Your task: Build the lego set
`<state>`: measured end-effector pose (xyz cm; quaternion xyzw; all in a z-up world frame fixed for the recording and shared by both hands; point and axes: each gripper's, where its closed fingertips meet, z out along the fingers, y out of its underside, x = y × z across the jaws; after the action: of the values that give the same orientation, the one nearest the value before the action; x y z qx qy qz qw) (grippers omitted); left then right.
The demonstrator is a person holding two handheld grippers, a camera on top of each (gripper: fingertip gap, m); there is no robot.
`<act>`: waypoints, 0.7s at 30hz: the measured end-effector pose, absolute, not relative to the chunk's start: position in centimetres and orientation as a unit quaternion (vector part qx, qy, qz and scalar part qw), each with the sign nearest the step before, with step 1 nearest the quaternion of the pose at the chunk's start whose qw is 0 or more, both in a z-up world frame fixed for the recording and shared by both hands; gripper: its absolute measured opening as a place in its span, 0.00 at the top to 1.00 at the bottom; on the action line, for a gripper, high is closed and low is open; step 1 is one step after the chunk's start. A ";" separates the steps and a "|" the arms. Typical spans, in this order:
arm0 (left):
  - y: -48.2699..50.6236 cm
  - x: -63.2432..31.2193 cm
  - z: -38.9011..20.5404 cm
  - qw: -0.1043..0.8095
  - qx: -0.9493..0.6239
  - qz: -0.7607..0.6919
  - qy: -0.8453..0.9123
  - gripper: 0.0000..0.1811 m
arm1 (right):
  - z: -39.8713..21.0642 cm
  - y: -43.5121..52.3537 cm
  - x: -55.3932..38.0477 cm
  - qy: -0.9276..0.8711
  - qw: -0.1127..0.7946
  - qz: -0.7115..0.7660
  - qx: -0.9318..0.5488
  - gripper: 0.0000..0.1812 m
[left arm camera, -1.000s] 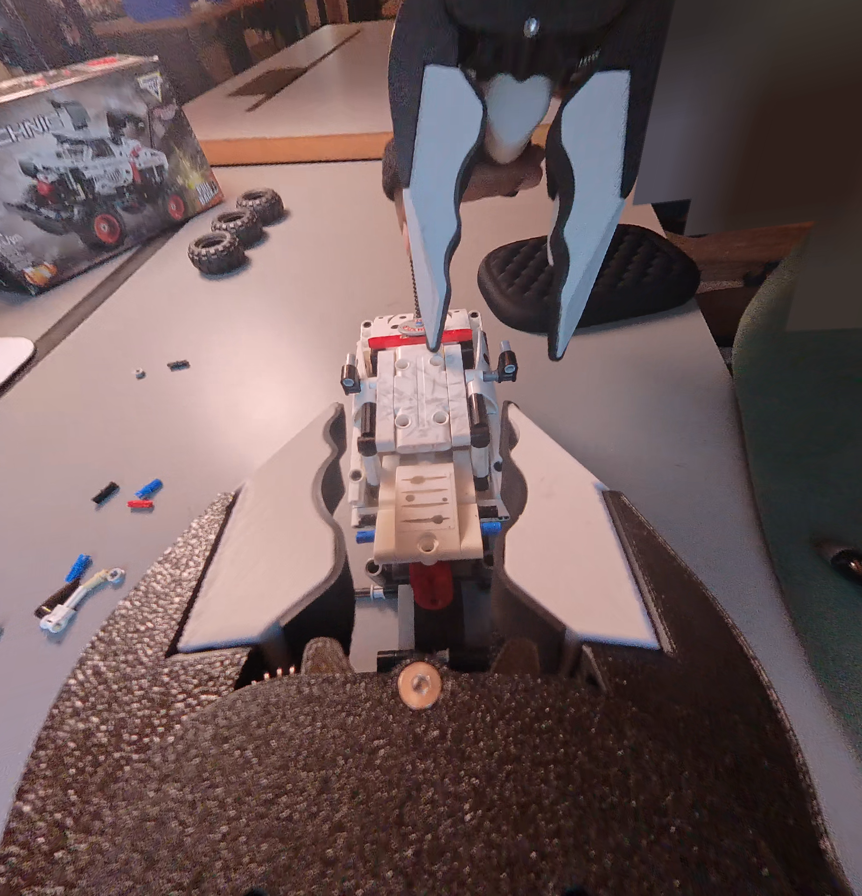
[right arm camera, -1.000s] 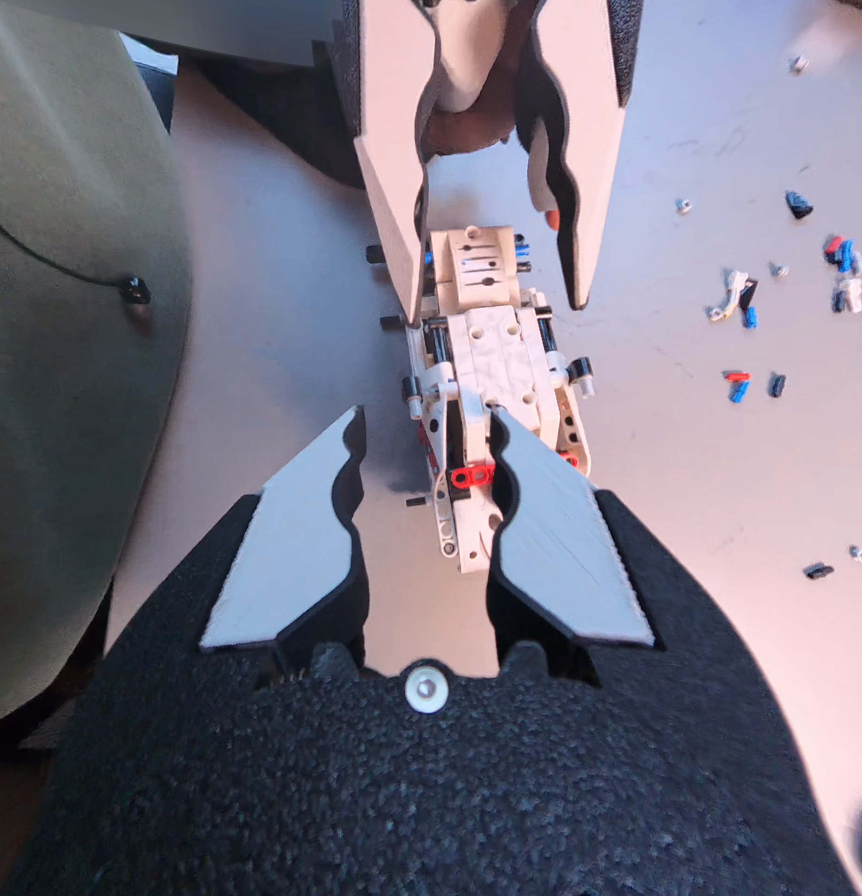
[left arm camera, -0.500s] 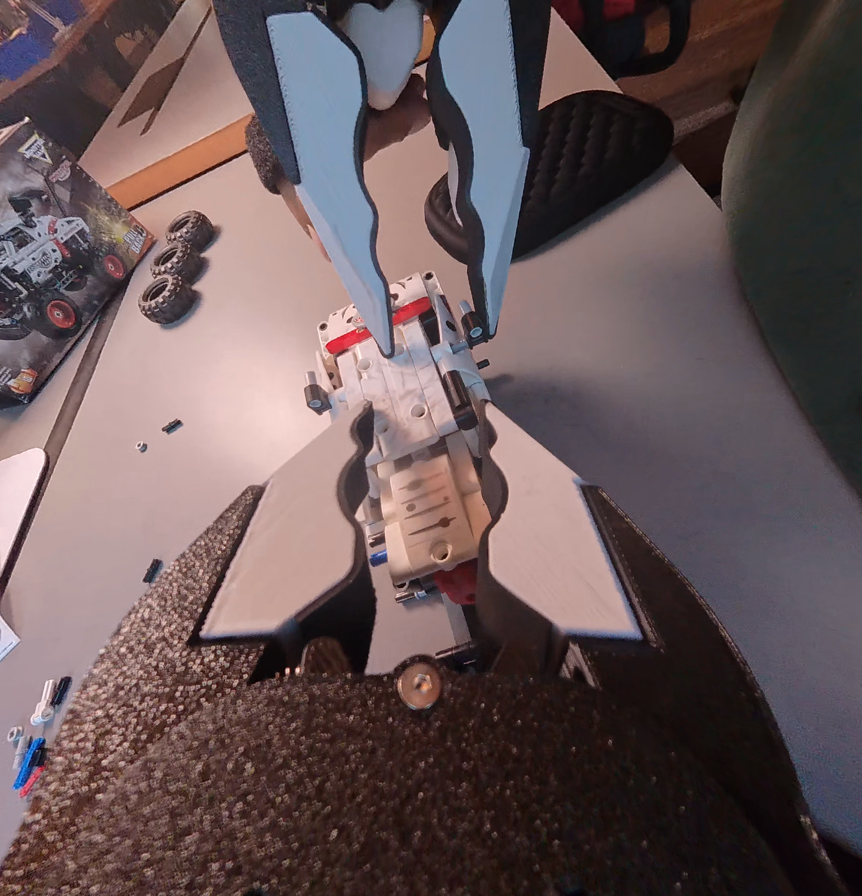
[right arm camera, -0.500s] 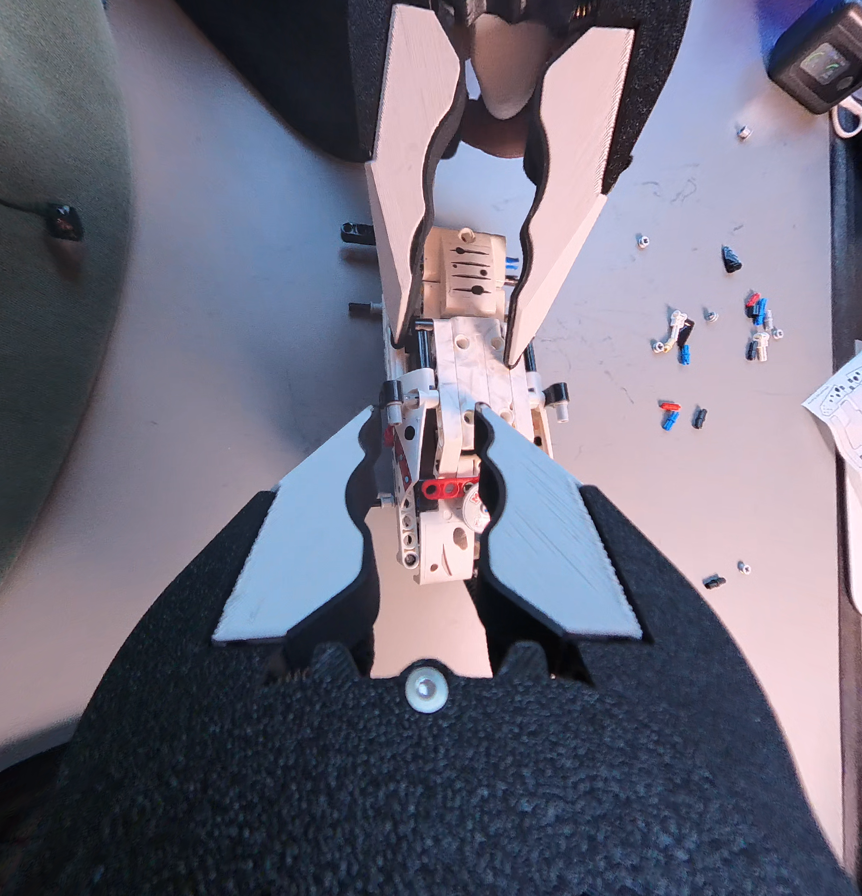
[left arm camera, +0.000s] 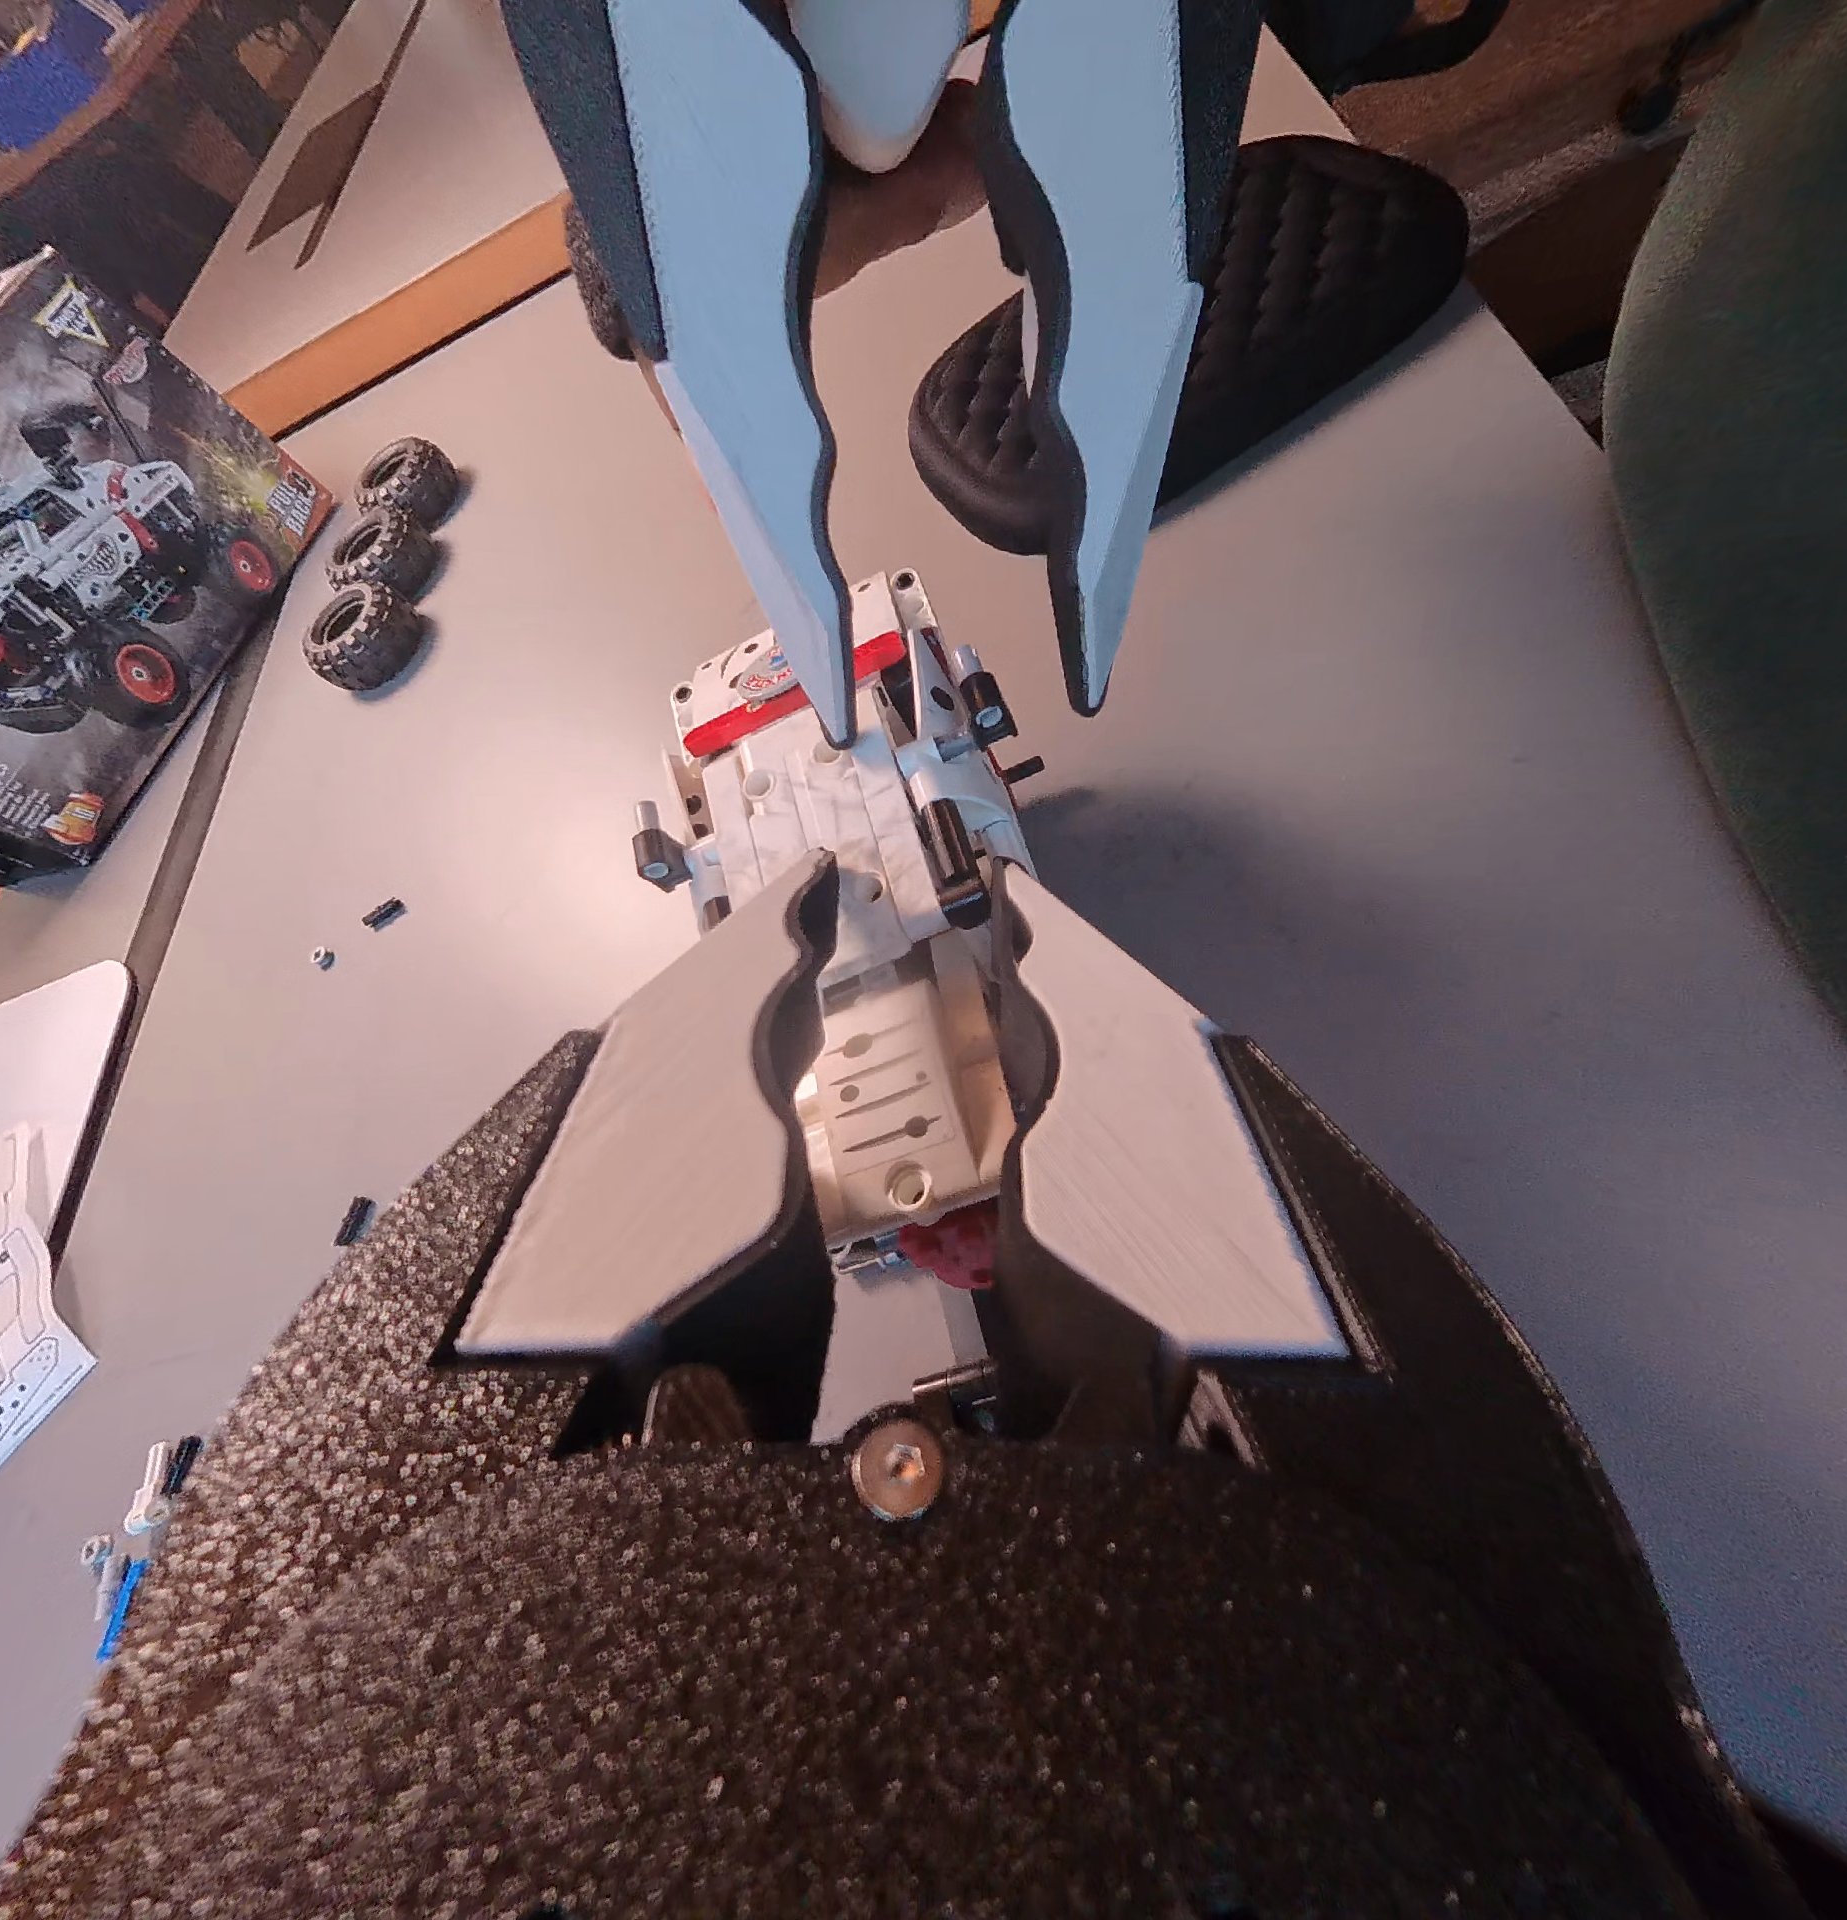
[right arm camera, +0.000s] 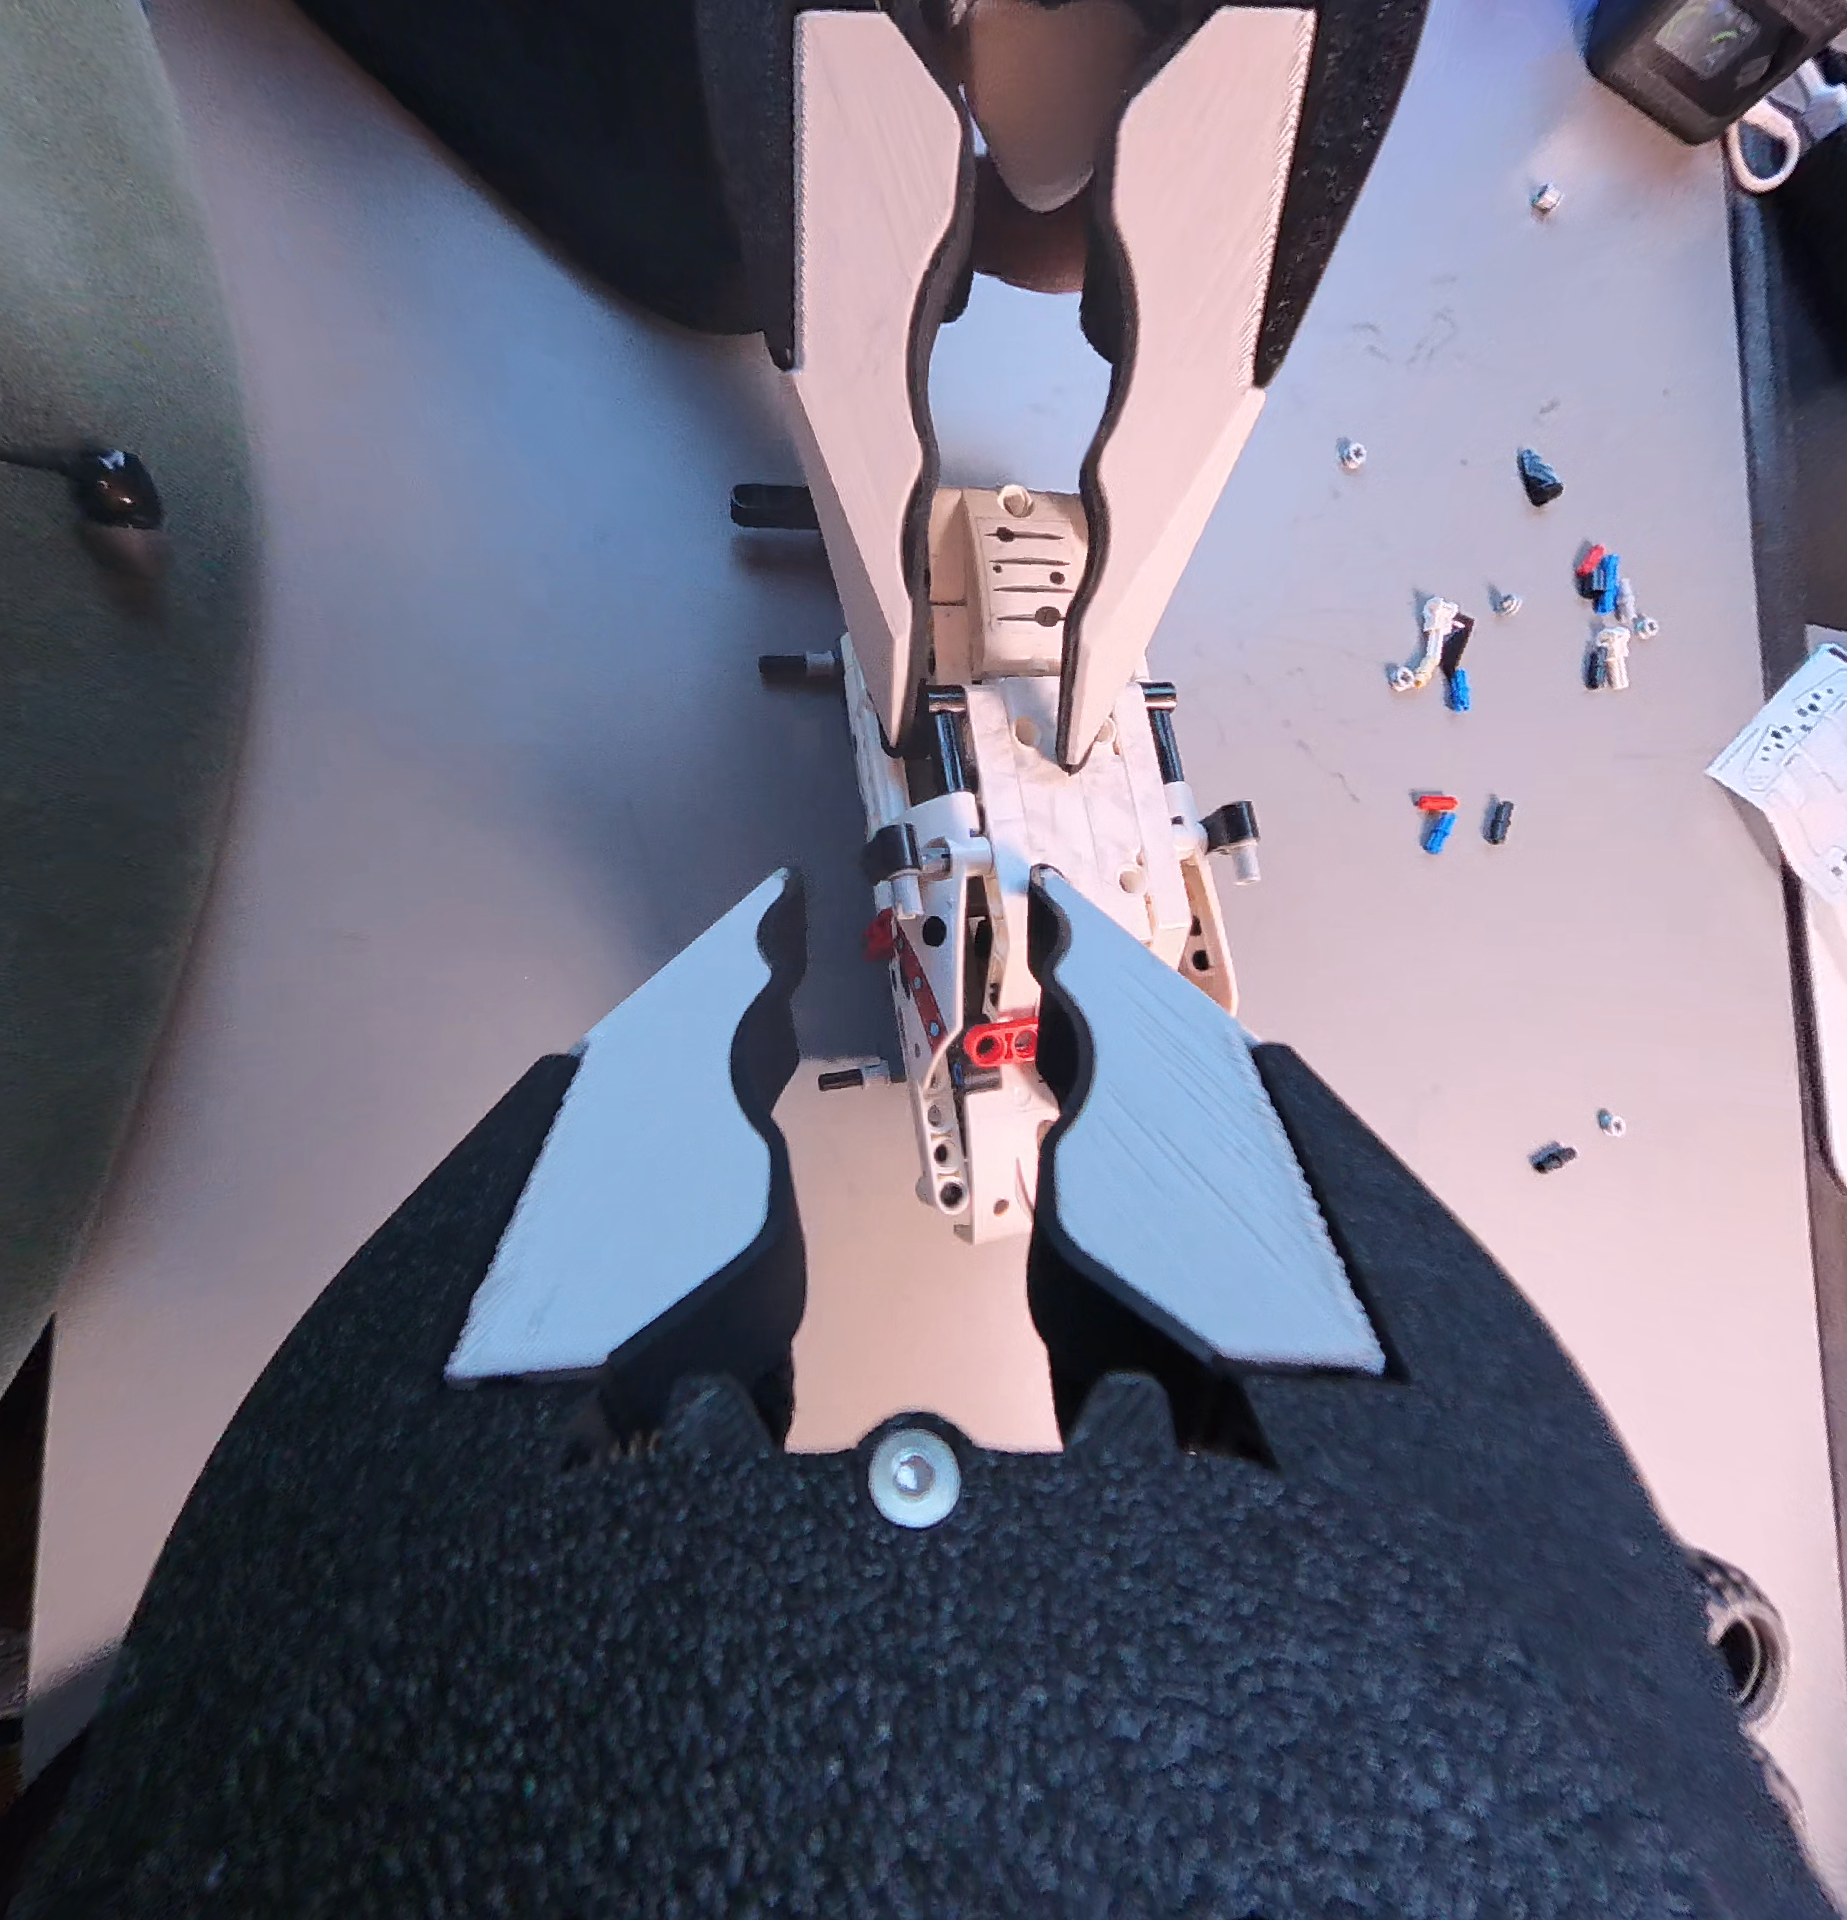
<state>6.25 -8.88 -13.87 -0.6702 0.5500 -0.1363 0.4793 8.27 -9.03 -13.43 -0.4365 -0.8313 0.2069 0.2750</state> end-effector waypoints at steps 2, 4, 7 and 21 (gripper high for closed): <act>-8.7 6.4 -13.9 0.475 -0.675 -0.132 0.550 0.85 | -13.4 -8.8 8.5 -0.829 0.277 0.201 -0.443 0.78; -8.5 6.7 -13.9 0.473 -0.677 -0.127 0.550 0.85 | -13.2 -8.8 8.6 -0.823 0.284 0.201 -0.449 0.80; -8.3 6.9 -13.9 0.473 -0.678 -0.129 0.548 0.85 | -12.9 -8.9 8.7 -0.806 0.301 0.209 -0.464 0.87; -8.6 7.3 -13.9 0.477 -0.667 -0.136 0.556 0.91 | -13.4 -8.7 8.8 -0.812 0.297 0.190 -0.465 0.95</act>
<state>7.25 -8.65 -13.93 -0.6670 0.5562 -0.1355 0.4768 8.80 -8.67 -13.36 -0.4654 -0.8117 0.1898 0.2974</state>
